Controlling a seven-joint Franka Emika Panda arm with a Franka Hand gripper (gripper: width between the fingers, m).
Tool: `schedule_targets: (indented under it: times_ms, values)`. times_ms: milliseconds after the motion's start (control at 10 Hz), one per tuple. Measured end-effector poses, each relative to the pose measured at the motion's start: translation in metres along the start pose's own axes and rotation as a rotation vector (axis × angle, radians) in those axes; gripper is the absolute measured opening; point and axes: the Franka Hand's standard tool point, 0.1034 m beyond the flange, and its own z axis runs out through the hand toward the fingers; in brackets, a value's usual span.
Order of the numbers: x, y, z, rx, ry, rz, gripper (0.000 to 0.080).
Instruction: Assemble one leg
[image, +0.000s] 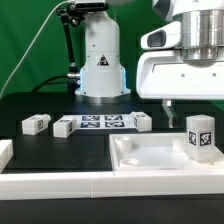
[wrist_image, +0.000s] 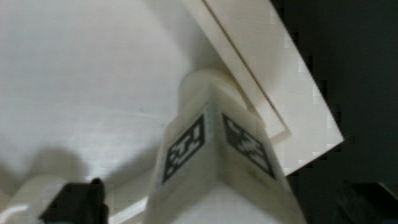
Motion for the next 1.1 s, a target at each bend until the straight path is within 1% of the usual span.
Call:
schedule_targets:
  times_ms: [200, 300, 400, 600, 700, 800, 900, 1000, 1100]
  values:
    - [-0.0036, -0.0036, 0.0008, -0.001, 0.002, -0.209, 0.0649]
    - [-0.0033, -0.0032, 0.0009, -0.002, 0.002, -0.263, 0.0649]
    - [-0.0027, -0.0023, 0.0009, -0.006, 0.003, -0.366, 0.0649]
    - [-0.0021, -0.0021, 0.0002, -0.025, 0.008, -0.557, 0.0649]
    - [-0.002, -0.0018, 0.0004, -0.026, 0.008, -0.541, 0.0649]
    - [-0.002, -0.0018, 0.0004, -0.026, 0.008, -0.541, 0.0549]
    - [-0.0019, -0.0017, 0.0004, -0.026, 0.008, -0.541, 0.0413]
    - [-0.0019, -0.0019, 0.0003, -0.026, 0.008, -0.541, 0.0413]
    - [-0.0019, -0.0017, 0.0004, -0.026, 0.008, -0.529, 0.0291]
